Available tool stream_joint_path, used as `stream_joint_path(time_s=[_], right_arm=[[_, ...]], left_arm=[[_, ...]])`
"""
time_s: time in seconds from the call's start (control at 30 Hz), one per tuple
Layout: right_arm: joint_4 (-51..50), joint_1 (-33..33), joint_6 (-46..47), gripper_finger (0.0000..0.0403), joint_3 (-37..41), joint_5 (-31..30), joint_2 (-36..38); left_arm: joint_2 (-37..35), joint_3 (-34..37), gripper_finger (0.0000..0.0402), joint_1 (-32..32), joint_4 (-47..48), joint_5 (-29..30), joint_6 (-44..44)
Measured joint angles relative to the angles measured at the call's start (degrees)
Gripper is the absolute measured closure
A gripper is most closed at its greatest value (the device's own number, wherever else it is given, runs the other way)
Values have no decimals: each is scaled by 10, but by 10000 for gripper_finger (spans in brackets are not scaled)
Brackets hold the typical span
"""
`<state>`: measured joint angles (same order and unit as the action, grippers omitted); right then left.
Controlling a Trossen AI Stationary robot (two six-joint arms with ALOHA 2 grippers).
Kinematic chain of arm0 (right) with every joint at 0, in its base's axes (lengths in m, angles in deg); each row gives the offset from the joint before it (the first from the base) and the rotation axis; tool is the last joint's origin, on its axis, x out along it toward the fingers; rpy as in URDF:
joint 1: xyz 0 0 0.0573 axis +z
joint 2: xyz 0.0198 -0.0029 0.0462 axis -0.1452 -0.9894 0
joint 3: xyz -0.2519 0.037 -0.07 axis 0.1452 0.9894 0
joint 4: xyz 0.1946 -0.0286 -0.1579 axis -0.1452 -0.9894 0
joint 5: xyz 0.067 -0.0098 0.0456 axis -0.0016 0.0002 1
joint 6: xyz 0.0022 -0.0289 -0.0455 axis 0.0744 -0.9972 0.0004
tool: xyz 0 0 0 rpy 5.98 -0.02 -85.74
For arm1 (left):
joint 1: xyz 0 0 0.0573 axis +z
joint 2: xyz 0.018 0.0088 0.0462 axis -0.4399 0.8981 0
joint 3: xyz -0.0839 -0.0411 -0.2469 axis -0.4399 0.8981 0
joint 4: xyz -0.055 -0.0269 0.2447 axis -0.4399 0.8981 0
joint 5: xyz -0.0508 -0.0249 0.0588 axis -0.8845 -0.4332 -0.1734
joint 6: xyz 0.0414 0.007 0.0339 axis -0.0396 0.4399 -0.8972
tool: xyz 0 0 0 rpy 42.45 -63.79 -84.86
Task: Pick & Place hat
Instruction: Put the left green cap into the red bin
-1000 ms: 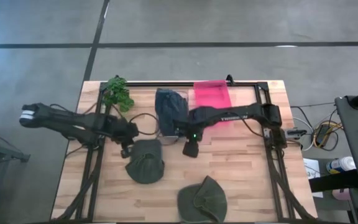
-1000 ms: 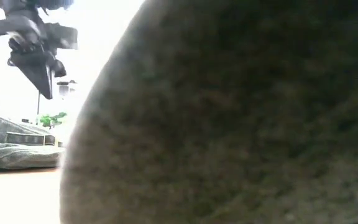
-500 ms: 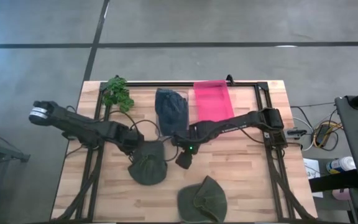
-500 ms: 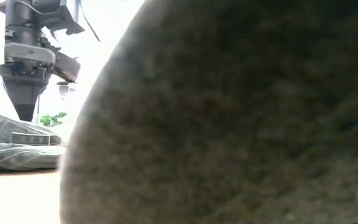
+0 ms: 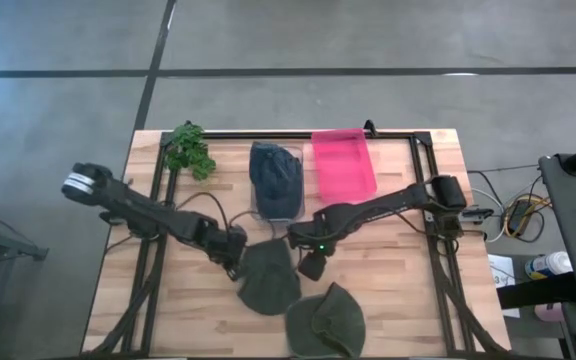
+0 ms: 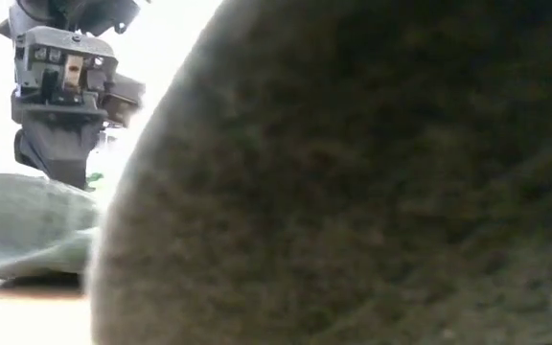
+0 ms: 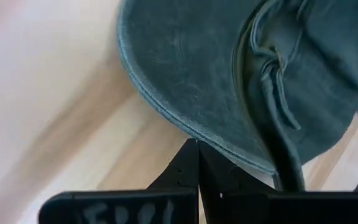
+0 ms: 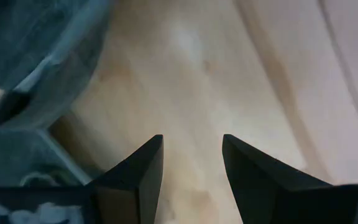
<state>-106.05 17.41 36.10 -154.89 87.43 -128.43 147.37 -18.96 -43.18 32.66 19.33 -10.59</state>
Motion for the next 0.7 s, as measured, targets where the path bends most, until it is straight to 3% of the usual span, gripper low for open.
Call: stream_joint_path(time_s=[0.17,0.5,0.7], right_arm=[[87,-3,96,250,105,24,55],[363,-48,252,262,302,38,208],[492,-58,305,236,362,62,200]], left_arm=[[74,-14,401,-16,-93,-1,0],[106,-40,401,-18,-90,21,-32],[98,-39,401,-17,-91,41,-34]])
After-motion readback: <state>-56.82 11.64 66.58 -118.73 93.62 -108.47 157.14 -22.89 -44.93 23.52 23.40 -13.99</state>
